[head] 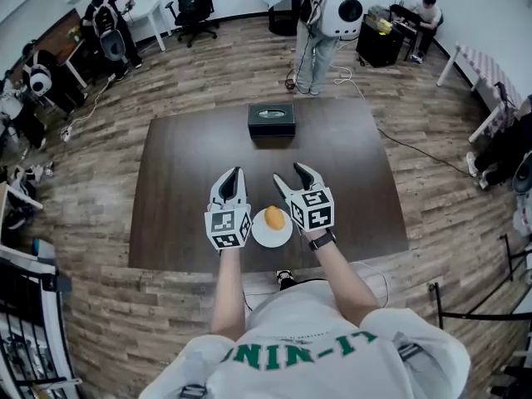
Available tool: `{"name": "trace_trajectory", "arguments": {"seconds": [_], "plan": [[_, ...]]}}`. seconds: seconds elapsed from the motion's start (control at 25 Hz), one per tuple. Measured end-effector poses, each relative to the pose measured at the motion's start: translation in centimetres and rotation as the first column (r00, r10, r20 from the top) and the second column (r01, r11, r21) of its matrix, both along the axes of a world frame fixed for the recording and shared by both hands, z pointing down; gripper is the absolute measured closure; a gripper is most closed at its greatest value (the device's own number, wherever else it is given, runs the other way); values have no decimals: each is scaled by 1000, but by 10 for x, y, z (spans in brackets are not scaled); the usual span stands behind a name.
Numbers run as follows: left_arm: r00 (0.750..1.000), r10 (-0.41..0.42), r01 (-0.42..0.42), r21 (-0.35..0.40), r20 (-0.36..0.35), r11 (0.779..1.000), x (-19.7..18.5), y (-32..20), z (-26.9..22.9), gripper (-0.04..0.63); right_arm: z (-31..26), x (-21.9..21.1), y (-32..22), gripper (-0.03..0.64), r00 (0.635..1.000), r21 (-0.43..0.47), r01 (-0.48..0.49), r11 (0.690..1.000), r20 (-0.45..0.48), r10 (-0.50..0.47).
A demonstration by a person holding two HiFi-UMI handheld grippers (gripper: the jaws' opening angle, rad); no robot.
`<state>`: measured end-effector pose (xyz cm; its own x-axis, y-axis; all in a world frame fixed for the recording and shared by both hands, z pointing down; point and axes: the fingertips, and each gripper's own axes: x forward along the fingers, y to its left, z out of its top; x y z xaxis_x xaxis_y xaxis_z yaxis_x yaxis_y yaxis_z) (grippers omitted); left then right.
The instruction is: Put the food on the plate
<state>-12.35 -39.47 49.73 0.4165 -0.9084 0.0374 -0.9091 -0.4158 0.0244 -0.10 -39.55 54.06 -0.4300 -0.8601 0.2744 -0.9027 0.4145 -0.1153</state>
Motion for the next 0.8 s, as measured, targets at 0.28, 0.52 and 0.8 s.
{"name": "trace_trajectory", "arguments": {"seconds": [0.28,0.52,0.8], "plan": [[1000,6,-6,13,-25,1000,-3,10,-24,584,-57,7,11,400,1000,114,-19,993,27,16],[999,31,-30,50,-35,998,4,19,-56,584,-91,6,22,451,1000,193,-21,981,13,19],[1000,18,-17,77,-14,997,1,27,-71,584,-116,13,32,509,995,225,-50,973,95,30]]}}
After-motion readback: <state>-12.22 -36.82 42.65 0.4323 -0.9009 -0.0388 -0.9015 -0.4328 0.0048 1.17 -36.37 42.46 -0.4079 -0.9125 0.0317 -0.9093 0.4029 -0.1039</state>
